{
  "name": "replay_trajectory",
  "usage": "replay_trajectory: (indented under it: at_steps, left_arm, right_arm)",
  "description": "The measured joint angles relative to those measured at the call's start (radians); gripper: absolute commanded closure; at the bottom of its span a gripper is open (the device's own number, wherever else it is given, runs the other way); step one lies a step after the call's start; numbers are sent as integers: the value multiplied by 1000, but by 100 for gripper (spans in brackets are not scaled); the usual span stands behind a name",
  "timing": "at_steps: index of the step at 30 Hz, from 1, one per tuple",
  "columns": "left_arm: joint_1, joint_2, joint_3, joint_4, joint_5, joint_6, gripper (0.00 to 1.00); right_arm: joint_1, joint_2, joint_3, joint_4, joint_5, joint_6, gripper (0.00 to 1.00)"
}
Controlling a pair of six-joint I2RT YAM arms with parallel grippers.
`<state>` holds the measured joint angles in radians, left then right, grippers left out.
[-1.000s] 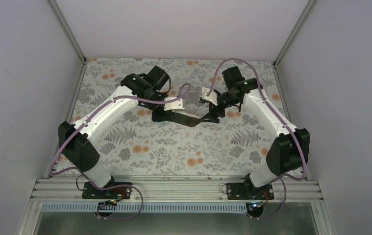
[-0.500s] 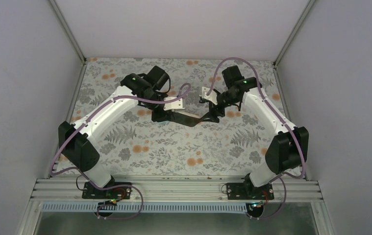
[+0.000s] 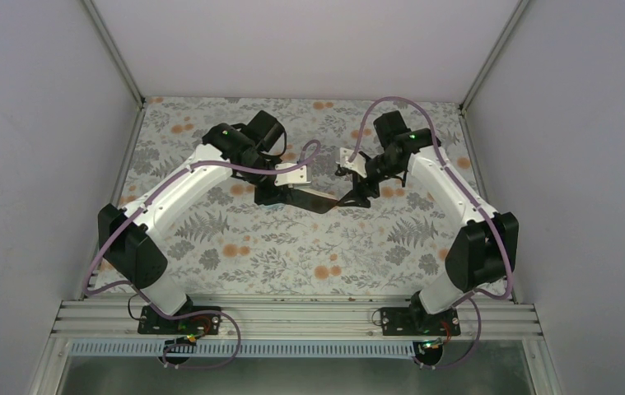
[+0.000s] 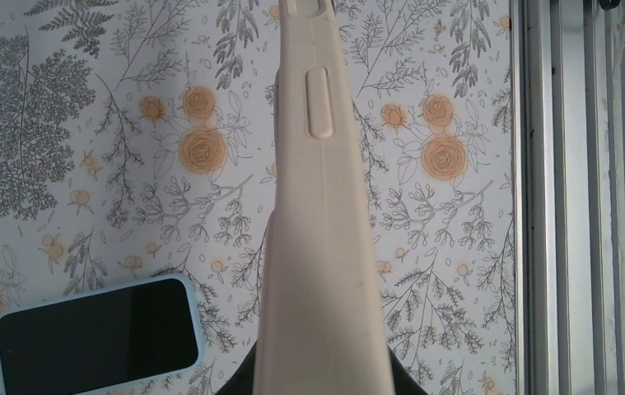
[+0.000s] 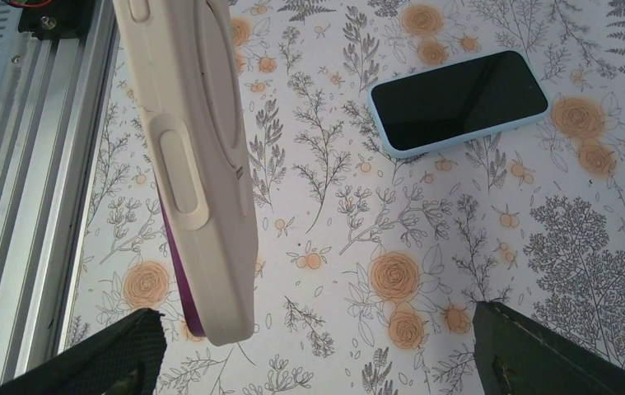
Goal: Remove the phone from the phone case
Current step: Remove the phone case from the phone.
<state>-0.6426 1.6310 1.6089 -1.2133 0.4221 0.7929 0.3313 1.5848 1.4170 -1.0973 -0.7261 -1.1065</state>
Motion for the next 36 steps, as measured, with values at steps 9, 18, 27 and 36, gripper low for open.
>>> replay_trajectory:
  at_steps: [9,18,27,36]
  left_arm:
    - [0,0,1,-16,0,1,98]
    - [0,0,1,-19,0,1,98]
    - [0,0,6,-20,0,0,98]
    - [6,0,22,-34,-2,0,98]
  right_arm:
    - [-2,4,0,0,0,-2,9]
    - [-14,19,3,-1,-3,-9,9]
    - [-14,26,3,3,-6,-13,9]
    - [-29,29,-6,49,-4,24,9]
